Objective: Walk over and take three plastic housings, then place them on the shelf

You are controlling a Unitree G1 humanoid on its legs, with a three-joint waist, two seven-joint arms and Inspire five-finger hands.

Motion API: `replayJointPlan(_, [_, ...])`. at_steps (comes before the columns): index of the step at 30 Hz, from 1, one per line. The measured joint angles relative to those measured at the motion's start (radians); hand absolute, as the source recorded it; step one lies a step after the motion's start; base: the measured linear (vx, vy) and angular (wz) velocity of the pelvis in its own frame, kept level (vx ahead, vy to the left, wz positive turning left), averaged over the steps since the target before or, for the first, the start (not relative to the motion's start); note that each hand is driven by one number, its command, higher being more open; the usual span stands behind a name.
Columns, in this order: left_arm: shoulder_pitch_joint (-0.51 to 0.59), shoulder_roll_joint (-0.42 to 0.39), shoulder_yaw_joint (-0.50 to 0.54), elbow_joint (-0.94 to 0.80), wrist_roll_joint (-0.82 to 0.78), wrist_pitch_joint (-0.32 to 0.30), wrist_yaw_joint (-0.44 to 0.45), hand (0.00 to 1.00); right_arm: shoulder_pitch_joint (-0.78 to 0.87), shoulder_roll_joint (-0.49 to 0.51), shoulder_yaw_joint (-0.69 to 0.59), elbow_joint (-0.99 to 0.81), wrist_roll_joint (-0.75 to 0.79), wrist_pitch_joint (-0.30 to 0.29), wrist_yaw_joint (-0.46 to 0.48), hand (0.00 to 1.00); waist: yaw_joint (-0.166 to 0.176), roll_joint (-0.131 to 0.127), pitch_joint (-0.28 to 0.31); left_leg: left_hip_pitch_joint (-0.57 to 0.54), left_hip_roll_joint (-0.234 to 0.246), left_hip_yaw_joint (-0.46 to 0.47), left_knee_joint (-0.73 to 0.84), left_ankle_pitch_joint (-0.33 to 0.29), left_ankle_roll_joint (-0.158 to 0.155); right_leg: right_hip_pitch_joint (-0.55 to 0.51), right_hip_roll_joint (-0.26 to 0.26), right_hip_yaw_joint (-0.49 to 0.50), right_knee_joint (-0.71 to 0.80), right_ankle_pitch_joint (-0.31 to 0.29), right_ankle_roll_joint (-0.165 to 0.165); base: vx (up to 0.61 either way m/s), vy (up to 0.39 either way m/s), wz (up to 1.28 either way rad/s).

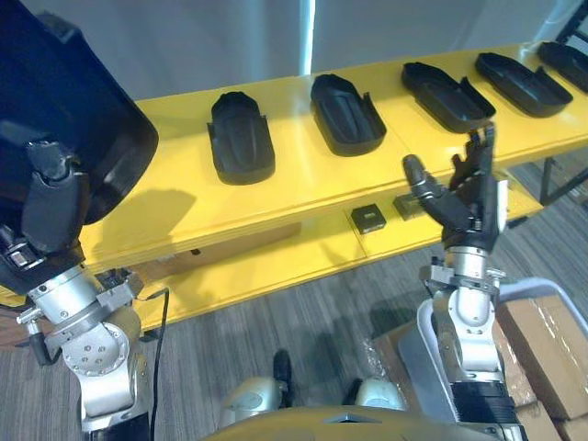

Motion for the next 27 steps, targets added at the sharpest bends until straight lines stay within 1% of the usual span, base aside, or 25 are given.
replayJointPlan(1, [0.001, 0.005, 0.000, 0.000, 0.000, 0.000, 0.007, 0.00, 0.000, -0.016, -0.003, -0.011, 0.000, -0.002, -0.012, 1.00, -0.001, -0.004, -0.003, 0.013, -0.002, -0.015, 0.002, -0.005, -0.008, 0.008, 0.000, -0.006, -0.043, 0.004, 0.001, 0.33, -0.133, 0.65])
replayJointPlan(2, [0.001, 0.008, 0.002, -0.003, 0.000, 0.000, 0.019, 0.00, 0.000, -0.034, -0.010, -0.030, -0.004, -0.009, -0.018, 1.00, 0.000, -0.013, -0.010, 0.021, -0.007, -0.029, 0.009, -0.015, -0.021, 0.033, 0.008, -0.011, -0.127, 0.035, -0.013, 0.21, -0.112, 0.45])
replayJointPlan(3, [0.001, 0.011, 0.005, -0.006, -0.001, 0.001, 0.024, 0.00, -0.003, -0.045, -0.010, -0.035, -0.018, -0.016, -0.024, 1.00, 0.003, -0.020, -0.014, 0.020, -0.010, -0.037, 0.019, -0.026, -0.029, 0.053, 0.017, -0.012, -0.177, 0.061, -0.022, 0.30, -0.229, 0.47])
replayJointPlan(4, [0.006, 0.009, 0.009, -0.013, -0.001, 0.007, 0.028, 0.00, -0.017, -0.072, -0.012, -0.037, -0.054, -0.032, -0.034, 1.00, 0.008, -0.028, -0.020, 0.017, -0.010, -0.051, 0.043, -0.056, -0.047, 0.099, 0.033, -0.023, -0.262, 0.184, -0.024, 0.24, -0.220, 0.26])
replayJointPlan(5, [0.019, 0.001, 0.009, -0.016, -0.001, 0.009, 0.029, 0.00, -0.037, -0.099, -0.011, -0.037, -0.076, -0.044, -0.033, 1.00, 0.026, -0.013, -0.027, 0.010, 0.014, -0.049, 0.078, -0.092, -0.064, 0.135, 0.060, -0.038, -0.322, 0.233, -0.009, 0.29, -0.256, 0.13])
replayJointPlan(6, [0.030, -0.002, 0.011, -0.019, -0.002, 0.009, 0.030, 0.00, -0.050, -0.109, -0.011, -0.038, -0.083, -0.054, -0.031, 1.00, 0.033, -0.004, -0.035, -0.001, 0.028, -0.046, 0.100, -0.105, -0.066, 0.147, 0.078, -0.042, -0.350, 0.240, -0.013, 0.18, -0.151, -0.07])
replayJointPlan(8, [0.051, -0.010, 0.011, -0.034, -0.001, 0.012, 0.019, 0.00, -0.083, -0.136, -0.023, -0.059, -0.083, -0.082, -0.025, 1.00, 0.042, 0.016, -0.048, -0.025, 0.064, -0.009, 0.148, -0.132, -0.088, 0.180, 0.116, -0.064, -0.403, 0.250, -0.024, 0.20, -0.147, 0.15])
replayJointPlan(10, [0.053, -0.017, 0.000, -0.057, 0.000, 0.017, 0.006, 0.00, -0.115, -0.141, -0.051, -0.076, -0.043, -0.109, 0.004, 1.00, 0.041, 0.022, -0.053, -0.022, 0.081, 0.034, 0.154, -0.133, -0.090, 0.200, 0.134, -0.072, -0.426, 0.247, -0.028, 0.17, -0.115, 0.22])
replayJointPlan(13, [0.059, -0.028, -0.011, -0.064, 0.033, 0.025, 0.003, 0.00, -0.128, -0.135, -0.068, -0.104, 0.063, -0.112, 0.052, 1.00, 0.041, 0.024, -0.054, -0.017, 0.080, 0.032, 0.158, -0.133, -0.090, 0.232, 0.140, -0.083, -0.456, 0.247, -0.029, 0.13, -0.069, 0.14])
replayJointPlan(15, [0.083, -0.039, -0.017, -0.074, 0.039, 0.042, -0.007, 0.00, -0.126, -0.124, -0.069, -0.105, 0.084, -0.112, 0.066, 1.00, 0.039, 0.027, -0.056, -0.017, 0.078, 0.028, 0.157, -0.133, -0.090, 0.239, 0.140, -0.088, -0.457, 0.247, -0.029, 0.08, 0.006, 0.20])
replayJointPlan(17, [0.098, -0.058, -0.045, -0.084, 0.038, 0.068, -0.019, 0.00, -0.105, -0.100, -0.066, -0.105, 0.093, -0.111, 0.068, 1.00, 0.039, 0.027, -0.056, -0.017, 0.075, 0.018, 0.157, -0.133, -0.091, 0.254, 0.139, -0.100, -0.458, 0.246, -0.029, 0.03, 0.041, 0.44])
replayJointPlan(18, [0.111, -0.071, -0.065, -0.084, 0.036, 0.082, -0.033, 0.00, -0.089, -0.075, -0.065, -0.105, 0.093, -0.107, 0.068, 1.00, 0.030, 0.027, -0.056, -0.020, 0.077, 0.053, 0.158, -0.133, -0.091, 0.270, 0.136, -0.127, -0.457, 0.244, -0.032, 0.00, 0.070, 0.88])
replayJointPlan(19, [0.128, -0.079, -0.088, -0.084, 0.034, 0.090, -0.051, 0.00, -0.070, -0.059, -0.068, -0.106, 0.091, -0.106, 0.068, 1.00, 0.019, 0.027, -0.056, -0.029, 0.082, 0.132, 0.158, -0.131, -0.087, 0.285, 0.130, -0.160, -0.457, 0.240, -0.036, -0.05, 0.100, 1.10])
replayJointPlan(20, [0.138, -0.086, -0.104, -0.084, 0.034, 0.095, -0.063, 0.00, -0.053, -0.056, -0.072, -0.107, 0.090, -0.106, 0.067, 1.00, 0.018, 0.027, -0.056, -0.040, 0.082, 0.167, 0.157, -0.128, -0.081, 0.289, 0.123, -0.181, -0.453, 0.237, -0.037, -0.07, 0.105, 0.92])
replayJointPlan(21, [0.144, -0.088, -0.116, -0.084, 0.034, 0.095, -0.068, 0.00, -0.042, -0.057, -0.075, -0.108, 0.089, -0.106, 0.068, 1.00, 0.017, 0.026, -0.056, -0.048, 0.085, 0.190, 0.158, -0.143, -0.081, 0.289, 0.118, -0.189, -0.450, 0.233, -0.035, -0.07, 0.101, 0.74])
replayJointPlan(22, [0.155, -0.088, -0.129, -0.084, 0.030, 0.094, -0.075, 0.00, -0.020, -0.055, -0.077, -0.108, 0.089, -0.106, 0.075, 1.00, 0.025, 0.023, -0.054, -0.071, 0.117, 0.268, 0.209, -0.189, -0.078, 0.289, 0.103, -0.199, -0.448, 0.227, -0.035, -0.06, 0.171, 0.82])
replayJointPlan(23, [0.161, -0.088, -0.133, -0.080, 0.026, 0.094, -0.083, 0.00, -0.007, -0.056, -0.077, -0.107, 0.092, -0.106, 0.082, 1.00, 0.016, 0.024, -0.054, -0.114, 0.172, 0.337, 0.308, -0.208, -0.074, 0.285, 0.079, -0.210, -0.425, 0.210, -0.023, -0.05, 0.196, 0.79])
replayJointPlan(24, [0.162, -0.088, -0.134, -0.077, 0.022, 0.092, -0.087, 0.00, -0.004, -0.056, -0.077, -0.107, 0.099, -0.107, 0.084, 1.00, 0.014, 0.022, -0.052, -0.135, 0.203, 0.347, 0.356, -0.210, -0.071, 0.280, 0.055, -0.218, -0.401, 0.195, -0.001, -0.04, 0.286, 0.76])
replayJointPlan(25, [0.162, -0.088, -0.144, -0.059, 0.018, 0.081, -0.090, 0.00, -0.001, -0.055, -0.076, -0.107, 0.116, -0.108, 0.086, 1.00, 0.007, 0.020, -0.050, -0.169, 0.271, 0.347, 0.440, -0.209, -0.068, 0.264, 0.003, -0.226, -0.332, 0.172, 0.020, -0.01, 0.311, 0.47])
replayJointPlan(26, [0.165, -0.087, -0.157, -0.046, 0.009, 0.073, -0.089, 0.00, -0.001, -0.056, -0.076, -0.107, 0.124, -0.120, 0.088, 1.00, -0.002, 0.018, -0.049, -0.174, 0.327, 0.341, 0.452, -0.173, -0.057, 0.252, -0.059, -0.222, -0.268, 0.152, 0.042, 0.00, 0.340, 0.37])
replayJointPlan(27, [0.168, -0.087, -0.165, -0.045, -0.002, 0.070, -0.089, 0.00, -0.001, -0.058, -0.076, -0.107, 0.132, -0.135, 0.092, 1.00, -0.004, 0.027, -0.054, -0.165, 0.354, 0.332, 0.423, -0.094, -0.038, 0.245, -0.088, -0.214, -0.233, 0.141, 0.063, -0.01, 0.412, 0.08])
